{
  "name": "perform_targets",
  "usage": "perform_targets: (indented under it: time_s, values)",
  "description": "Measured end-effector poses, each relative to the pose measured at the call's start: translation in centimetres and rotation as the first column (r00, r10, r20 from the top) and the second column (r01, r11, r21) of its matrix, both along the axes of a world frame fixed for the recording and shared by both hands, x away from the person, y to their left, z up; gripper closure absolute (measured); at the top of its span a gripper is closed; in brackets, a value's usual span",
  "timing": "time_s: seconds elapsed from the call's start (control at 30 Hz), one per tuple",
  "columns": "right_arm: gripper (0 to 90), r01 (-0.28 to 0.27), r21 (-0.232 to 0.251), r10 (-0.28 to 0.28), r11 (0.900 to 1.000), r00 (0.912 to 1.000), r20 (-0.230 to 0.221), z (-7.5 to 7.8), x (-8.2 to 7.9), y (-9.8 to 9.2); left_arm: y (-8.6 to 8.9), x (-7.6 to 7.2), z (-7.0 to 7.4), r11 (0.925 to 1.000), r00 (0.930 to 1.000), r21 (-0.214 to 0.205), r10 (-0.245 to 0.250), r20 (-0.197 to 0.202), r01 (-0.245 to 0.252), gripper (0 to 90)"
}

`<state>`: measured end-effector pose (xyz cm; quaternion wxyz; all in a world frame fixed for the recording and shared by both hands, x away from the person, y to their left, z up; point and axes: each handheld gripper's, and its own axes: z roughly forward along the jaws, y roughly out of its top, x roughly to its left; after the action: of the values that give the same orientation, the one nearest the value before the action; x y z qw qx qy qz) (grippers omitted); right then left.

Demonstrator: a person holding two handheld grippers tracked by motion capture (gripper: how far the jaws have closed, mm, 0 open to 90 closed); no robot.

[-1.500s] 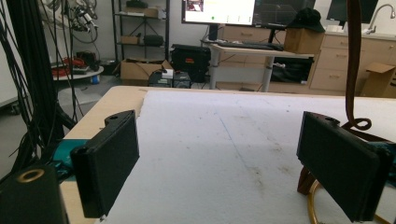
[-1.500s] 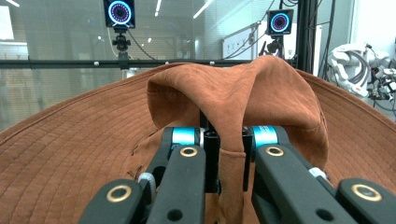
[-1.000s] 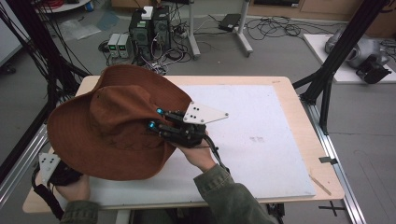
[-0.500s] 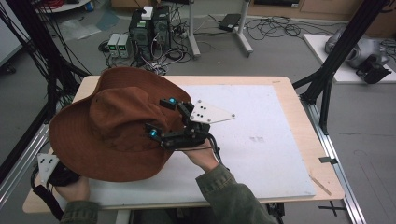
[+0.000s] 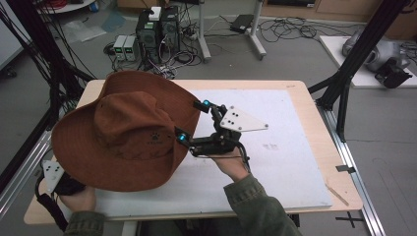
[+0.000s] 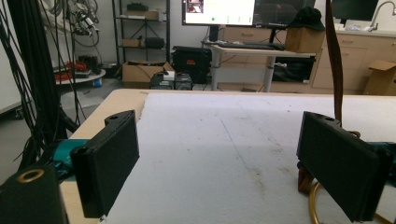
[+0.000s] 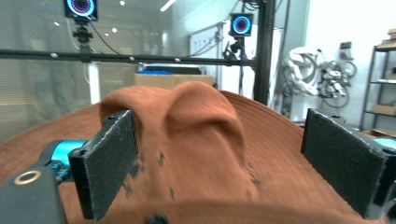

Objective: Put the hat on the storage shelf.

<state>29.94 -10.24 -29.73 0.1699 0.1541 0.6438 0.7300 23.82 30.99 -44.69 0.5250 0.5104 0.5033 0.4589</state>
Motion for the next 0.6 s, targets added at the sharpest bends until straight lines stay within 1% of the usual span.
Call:
perform_targets:
  time_s: [0.07, 0.2, 0.27, 0.37, 0.43, 0.47, 0.5, 0.6]
  values:
    - [10.3, 0.02, -0.012, -0.02, 0.9997, 0.9998, 0.003, 0.0, -0.1, -0.8, 0.0, 0.0, 0.0, 1.0, 1.0, 0.002, -0.001, -0.001, 0.001, 13.2]
    - [10.3, 0.072, -0.019, -0.072, 0.9972, 0.9974, 0.001, 0.0, -0.4, -2.9, -0.1, 0.0, 0.1, 1.0, 1.0, 0.004, -0.002, 0.003, 0.002, 13.2]
    - [10.4, 0.107, -0.029, -0.107, 0.9938, 0.9942, 0.012, -0.2, -0.5, -4.1, -0.1, -0.1, 0.1, 1.0, 1.0, 0.005, -0.002, 0.004, 0.002, 13.2]
    - [10.4, 0.164, -0.041, -0.164, 0.9856, 0.9864, 0.011, -0.6, -0.6, -6.0, -0.1, -0.1, 0.1, 1.0, 1.0, 0.001, -0.001, 0.003, 0.001, 13.2]
    - [10.3, 0.203, -0.044, -0.203, 0.9781, 0.9791, 0.007, -1.0, -0.8, -7.3, -0.1, -0.3, 0.2, 1.0, 0.9999, 0.0, 0.003, 0.01, -0.003, 13.2]
    - [10.3, 0.231, -0.049, -0.231, 0.9717, 0.9729, 0.009, -1.2, -0.8, -8.2, -0.1, -0.3, 0.2, 1.0, 0.9999, 0.0, 0.003, 0.013, -0.003, 13.2]
    - [10.3, 0.249, -0.052, -0.249, 0.9672, 0.9685, 0.003, -1.4, -0.9, -8.7, -0.1, -0.3, 0.2, 1.0, 0.9999, -0.001, 0.004, 0.015, -0.004, 13.2]
    - [10.4, 0.321, -0.053, -0.322, 0.9455, 0.9466, -0.009, -2.0, -1.0, -10.8, -0.1, -0.4, 0.2, 1.0, 0.9999, 0.001, 0.008, 0.015, -0.008, 13.2]
